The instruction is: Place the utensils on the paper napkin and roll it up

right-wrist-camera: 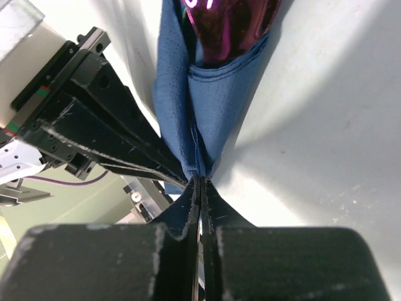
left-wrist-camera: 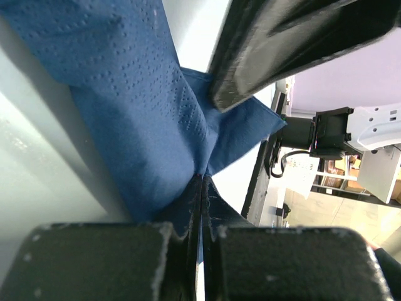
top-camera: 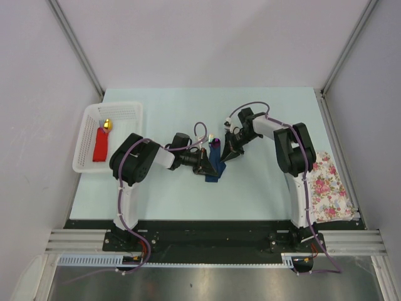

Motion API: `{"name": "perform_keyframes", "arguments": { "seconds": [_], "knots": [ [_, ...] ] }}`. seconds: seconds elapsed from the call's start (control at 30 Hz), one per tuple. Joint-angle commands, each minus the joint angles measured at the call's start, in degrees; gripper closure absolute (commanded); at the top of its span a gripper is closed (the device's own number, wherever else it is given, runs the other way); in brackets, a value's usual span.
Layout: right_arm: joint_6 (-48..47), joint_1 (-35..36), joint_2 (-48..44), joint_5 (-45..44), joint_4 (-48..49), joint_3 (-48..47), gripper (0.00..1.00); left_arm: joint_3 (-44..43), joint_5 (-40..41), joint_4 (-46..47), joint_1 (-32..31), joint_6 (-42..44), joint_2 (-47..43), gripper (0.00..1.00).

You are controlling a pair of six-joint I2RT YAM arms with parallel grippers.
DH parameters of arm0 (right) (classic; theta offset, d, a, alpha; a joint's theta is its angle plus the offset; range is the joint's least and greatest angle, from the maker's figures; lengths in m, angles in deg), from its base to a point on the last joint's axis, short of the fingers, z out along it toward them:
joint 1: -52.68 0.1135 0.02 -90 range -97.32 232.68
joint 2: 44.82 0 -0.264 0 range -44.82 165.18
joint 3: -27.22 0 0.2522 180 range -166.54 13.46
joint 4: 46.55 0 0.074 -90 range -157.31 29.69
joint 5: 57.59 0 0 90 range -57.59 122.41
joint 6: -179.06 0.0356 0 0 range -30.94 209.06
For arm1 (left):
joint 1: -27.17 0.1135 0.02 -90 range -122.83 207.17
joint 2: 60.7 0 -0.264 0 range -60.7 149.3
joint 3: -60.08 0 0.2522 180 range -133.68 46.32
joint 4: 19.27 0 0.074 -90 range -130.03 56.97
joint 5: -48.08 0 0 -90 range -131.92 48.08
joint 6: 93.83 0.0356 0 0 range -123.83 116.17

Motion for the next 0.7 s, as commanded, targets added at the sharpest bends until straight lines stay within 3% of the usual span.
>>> {"name": "perform_keyframes", "arguments": {
  "seconds": [0.0, 0.23, 0.67],
  "knots": [
    [1.0, -0.9, -6.3, 1.9, 1.1, 0.0, 1.00, 2.1, 9.2, -5.5, 1.7, 3.9, 3.0, 1.00],
    [1.3, -2.8, -6.2, -2.1, 3.5, 3.5, 1.00, 2.3, 9.5, -5.5, 1.8, 3.6, 3.2, 1.00],
    [1.3, -2.5, -1.0, -10.4, 4.7, 1.3, 1.00, 2.0, 9.4, -6.5, 1.9, 4.1, 3.2, 1.00]
  ]
}}
